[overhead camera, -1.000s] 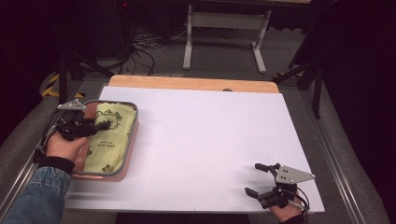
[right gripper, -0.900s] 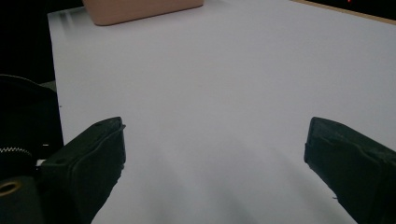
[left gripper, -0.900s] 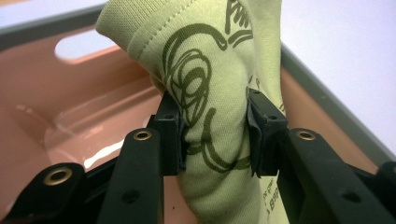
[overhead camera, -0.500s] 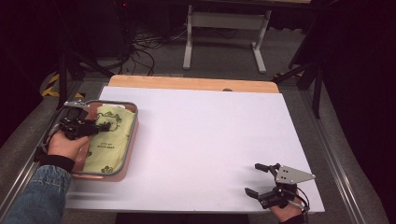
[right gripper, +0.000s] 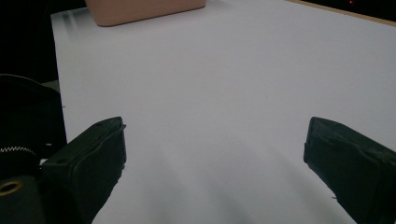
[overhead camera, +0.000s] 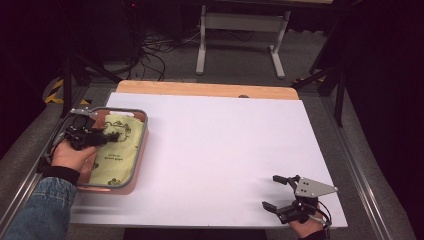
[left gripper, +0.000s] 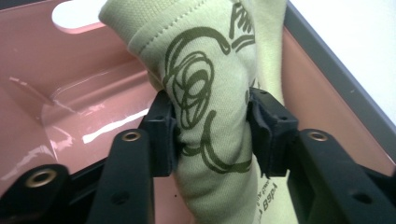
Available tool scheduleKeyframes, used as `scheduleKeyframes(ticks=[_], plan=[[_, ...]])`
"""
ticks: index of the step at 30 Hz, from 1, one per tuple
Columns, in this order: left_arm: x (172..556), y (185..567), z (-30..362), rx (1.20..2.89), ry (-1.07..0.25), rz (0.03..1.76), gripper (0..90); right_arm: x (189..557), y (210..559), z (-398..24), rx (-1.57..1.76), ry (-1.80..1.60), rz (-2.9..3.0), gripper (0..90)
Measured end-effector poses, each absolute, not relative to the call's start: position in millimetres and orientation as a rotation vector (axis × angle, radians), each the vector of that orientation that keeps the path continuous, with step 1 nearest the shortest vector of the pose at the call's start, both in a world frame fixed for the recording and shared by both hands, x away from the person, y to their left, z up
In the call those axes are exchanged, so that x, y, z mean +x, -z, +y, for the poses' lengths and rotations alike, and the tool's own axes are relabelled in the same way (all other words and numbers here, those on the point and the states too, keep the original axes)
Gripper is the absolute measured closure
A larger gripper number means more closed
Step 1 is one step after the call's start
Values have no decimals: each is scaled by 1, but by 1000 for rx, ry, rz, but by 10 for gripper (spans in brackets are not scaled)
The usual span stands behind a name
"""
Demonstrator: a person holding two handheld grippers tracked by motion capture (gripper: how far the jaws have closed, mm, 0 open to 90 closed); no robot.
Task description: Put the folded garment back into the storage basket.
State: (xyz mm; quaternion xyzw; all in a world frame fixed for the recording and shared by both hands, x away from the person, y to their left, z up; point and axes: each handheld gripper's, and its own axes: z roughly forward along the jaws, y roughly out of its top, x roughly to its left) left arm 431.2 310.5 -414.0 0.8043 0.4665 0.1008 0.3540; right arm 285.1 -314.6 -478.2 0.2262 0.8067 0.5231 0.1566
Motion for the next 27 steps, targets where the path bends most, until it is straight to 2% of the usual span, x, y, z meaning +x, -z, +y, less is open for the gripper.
scheduleKeyframes(ticks=[2, 14, 27], plan=[[431, 414, 311, 2080, -272, 1214, 486, 285, 478, -315, 644, -1497, 2308, 64], [429, 410, 314, 2082, -407, 1303, 315, 285, 478, -314, 639, -1499, 2308, 64], [415, 391, 308, 2011, -437, 1191, 218, 285, 477, -314, 641, -1495, 2306, 64]])
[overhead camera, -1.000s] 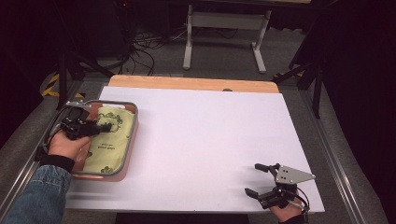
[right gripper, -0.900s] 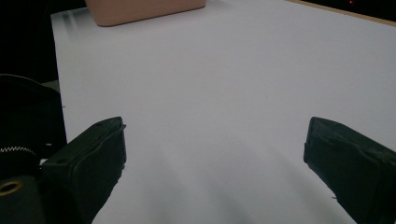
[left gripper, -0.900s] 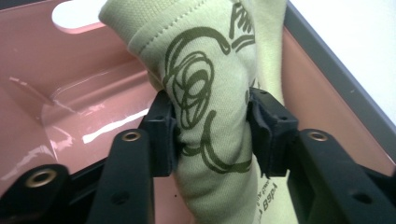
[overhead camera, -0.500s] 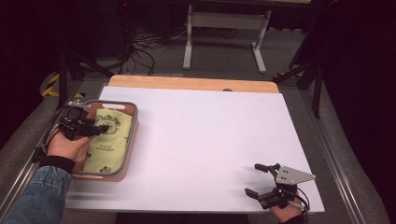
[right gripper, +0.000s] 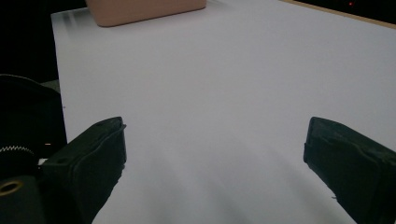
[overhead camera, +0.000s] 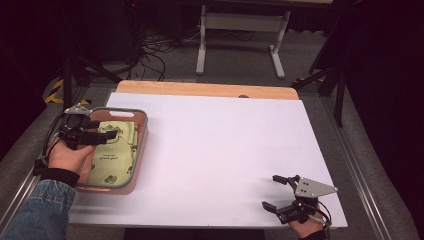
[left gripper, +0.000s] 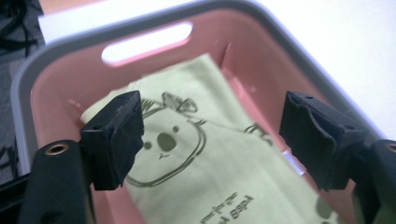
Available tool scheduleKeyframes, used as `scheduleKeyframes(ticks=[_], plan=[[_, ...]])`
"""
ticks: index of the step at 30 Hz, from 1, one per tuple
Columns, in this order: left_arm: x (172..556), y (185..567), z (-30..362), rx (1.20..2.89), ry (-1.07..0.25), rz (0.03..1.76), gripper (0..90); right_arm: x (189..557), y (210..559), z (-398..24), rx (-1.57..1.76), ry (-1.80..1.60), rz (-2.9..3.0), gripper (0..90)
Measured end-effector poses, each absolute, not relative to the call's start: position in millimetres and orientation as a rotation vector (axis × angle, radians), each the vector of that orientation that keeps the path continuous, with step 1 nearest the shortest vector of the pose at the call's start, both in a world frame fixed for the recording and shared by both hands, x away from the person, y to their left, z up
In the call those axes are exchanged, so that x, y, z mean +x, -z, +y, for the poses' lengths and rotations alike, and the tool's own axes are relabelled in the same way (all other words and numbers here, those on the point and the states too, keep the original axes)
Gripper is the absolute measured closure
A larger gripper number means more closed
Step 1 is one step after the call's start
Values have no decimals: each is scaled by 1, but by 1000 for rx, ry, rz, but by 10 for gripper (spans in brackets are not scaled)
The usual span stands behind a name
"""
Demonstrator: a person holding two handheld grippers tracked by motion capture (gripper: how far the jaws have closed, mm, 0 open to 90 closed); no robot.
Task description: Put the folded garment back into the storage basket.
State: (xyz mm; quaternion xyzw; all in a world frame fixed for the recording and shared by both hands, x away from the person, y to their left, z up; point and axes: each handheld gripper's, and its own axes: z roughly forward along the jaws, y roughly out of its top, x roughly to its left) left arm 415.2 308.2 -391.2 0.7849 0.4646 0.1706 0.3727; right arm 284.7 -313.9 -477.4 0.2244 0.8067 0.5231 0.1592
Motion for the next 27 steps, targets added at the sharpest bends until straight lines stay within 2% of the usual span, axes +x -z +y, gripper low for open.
scheduleKeyframes(ticks=[10, 27], plan=[[397, 369, 294, 1984, -485, 1094, 107, 285, 477, -314, 641, -1494, 2304, 64], [371, 345, 266, 1963, -502, 973, 37, 285, 476, -314, 639, -1499, 2300, 63]])
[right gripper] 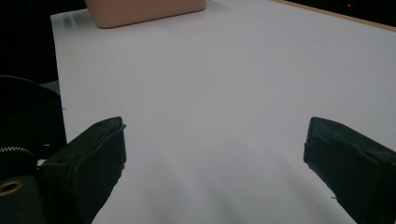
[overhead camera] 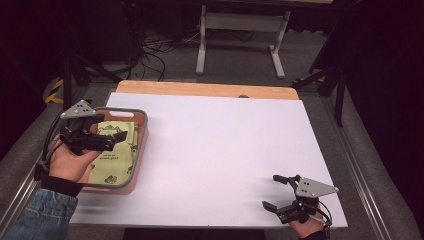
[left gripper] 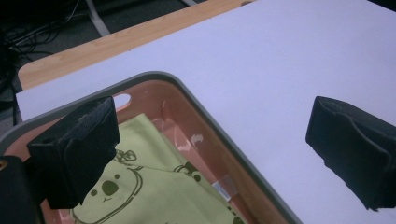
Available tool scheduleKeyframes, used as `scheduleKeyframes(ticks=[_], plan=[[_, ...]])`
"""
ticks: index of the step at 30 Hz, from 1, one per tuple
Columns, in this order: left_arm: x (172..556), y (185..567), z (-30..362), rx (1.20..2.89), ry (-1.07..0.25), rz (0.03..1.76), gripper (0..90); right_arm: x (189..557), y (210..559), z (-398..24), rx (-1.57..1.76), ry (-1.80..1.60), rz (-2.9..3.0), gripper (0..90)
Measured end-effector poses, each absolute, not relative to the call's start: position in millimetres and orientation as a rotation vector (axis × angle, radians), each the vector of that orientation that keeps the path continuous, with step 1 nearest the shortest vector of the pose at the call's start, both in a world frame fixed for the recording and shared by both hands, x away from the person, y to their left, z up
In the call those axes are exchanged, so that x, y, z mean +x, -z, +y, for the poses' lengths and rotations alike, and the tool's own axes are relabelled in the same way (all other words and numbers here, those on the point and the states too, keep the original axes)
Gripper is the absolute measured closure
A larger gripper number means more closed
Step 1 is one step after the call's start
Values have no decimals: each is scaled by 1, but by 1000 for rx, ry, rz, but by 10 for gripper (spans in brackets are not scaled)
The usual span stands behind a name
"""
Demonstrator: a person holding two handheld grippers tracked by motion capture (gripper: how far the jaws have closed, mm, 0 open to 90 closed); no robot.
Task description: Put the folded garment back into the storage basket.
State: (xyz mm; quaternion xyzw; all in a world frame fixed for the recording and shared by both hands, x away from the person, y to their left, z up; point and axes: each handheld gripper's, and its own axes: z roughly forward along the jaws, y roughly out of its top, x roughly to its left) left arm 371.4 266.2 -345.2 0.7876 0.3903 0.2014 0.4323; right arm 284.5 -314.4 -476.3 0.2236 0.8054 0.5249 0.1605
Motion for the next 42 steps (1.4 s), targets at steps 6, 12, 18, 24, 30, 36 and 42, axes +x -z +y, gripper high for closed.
scheduleKeyframes(ticks=[6, 12, 18, 24, 30, 36, 42], plan=[[361, 340, 249, 1969, -498, 912, 34, 284, 476, -315, 644, -1501, 2299, 63], [351, 338, 230, 1971, -466, 848, 32, 284, 476, -315, 640, -1506, 2296, 63], [343, 344, 213, 1972, -456, 801, 21, 284, 476, -316, 640, -1506, 2295, 63], [339, 354, 198, 1957, -430, 767, 19, 284, 475, -316, 639, -1508, 2295, 63], [336, 365, 186, 1945, -408, 738, 21, 284, 475, -316, 641, -1511, 2294, 63], [332, 375, 176, 1920, -376, 702, 24, 284, 476, -316, 642, -1510, 2294, 63], [327, 384, 168, 1896, -367, 660, 25, 284, 475, -317, 641, -1517, 2291, 63]])
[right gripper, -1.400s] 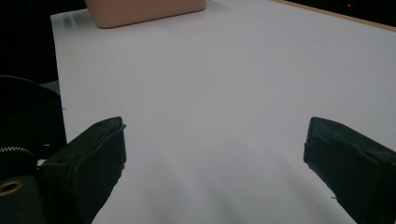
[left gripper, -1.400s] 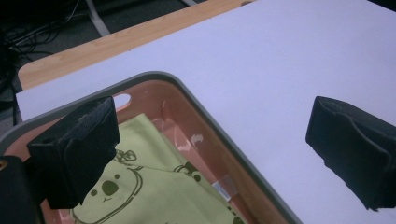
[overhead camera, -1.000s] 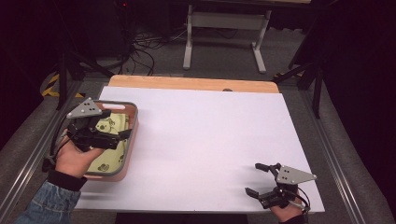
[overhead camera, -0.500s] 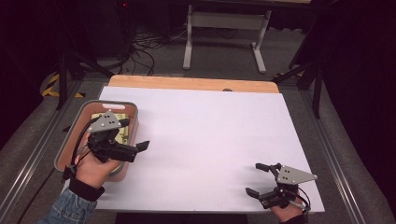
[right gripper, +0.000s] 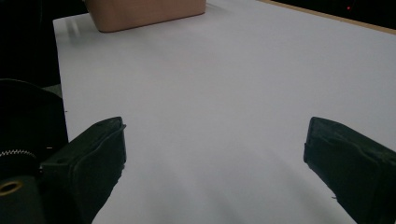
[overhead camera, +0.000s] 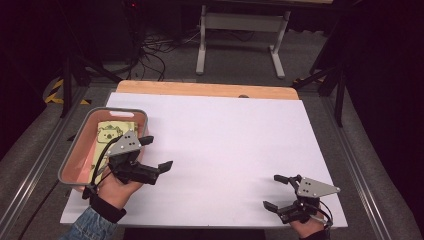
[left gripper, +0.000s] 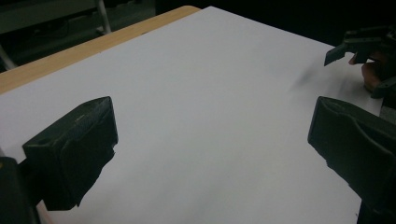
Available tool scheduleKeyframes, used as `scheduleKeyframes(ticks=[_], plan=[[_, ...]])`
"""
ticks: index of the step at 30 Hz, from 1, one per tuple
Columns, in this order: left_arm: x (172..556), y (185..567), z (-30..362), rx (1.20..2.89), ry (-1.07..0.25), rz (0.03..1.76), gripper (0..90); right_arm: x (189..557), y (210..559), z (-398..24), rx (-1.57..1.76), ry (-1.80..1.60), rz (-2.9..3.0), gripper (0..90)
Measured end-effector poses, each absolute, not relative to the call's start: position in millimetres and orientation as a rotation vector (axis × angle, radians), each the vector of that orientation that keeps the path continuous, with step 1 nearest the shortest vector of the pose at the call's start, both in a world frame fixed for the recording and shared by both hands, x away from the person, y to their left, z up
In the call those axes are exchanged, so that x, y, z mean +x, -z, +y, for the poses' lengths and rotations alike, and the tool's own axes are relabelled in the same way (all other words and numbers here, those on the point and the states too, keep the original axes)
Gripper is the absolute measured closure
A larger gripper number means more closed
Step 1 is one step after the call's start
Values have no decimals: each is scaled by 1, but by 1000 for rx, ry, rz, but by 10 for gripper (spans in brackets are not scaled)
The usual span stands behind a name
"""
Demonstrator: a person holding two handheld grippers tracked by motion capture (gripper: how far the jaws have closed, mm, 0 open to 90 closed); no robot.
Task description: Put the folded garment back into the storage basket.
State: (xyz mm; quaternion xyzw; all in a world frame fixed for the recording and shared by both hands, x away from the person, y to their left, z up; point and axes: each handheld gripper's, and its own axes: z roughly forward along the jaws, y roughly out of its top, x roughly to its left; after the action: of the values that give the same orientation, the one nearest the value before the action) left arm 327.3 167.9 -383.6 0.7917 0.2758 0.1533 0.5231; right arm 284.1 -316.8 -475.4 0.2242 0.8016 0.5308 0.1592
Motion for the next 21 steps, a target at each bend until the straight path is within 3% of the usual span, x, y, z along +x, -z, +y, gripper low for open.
scheduleKeyframes(ticks=[21], plan=[[322, 427, 142, 1839, -299, 582, 27, 284, 475, -320, 647, -1520, 2284, 63]])
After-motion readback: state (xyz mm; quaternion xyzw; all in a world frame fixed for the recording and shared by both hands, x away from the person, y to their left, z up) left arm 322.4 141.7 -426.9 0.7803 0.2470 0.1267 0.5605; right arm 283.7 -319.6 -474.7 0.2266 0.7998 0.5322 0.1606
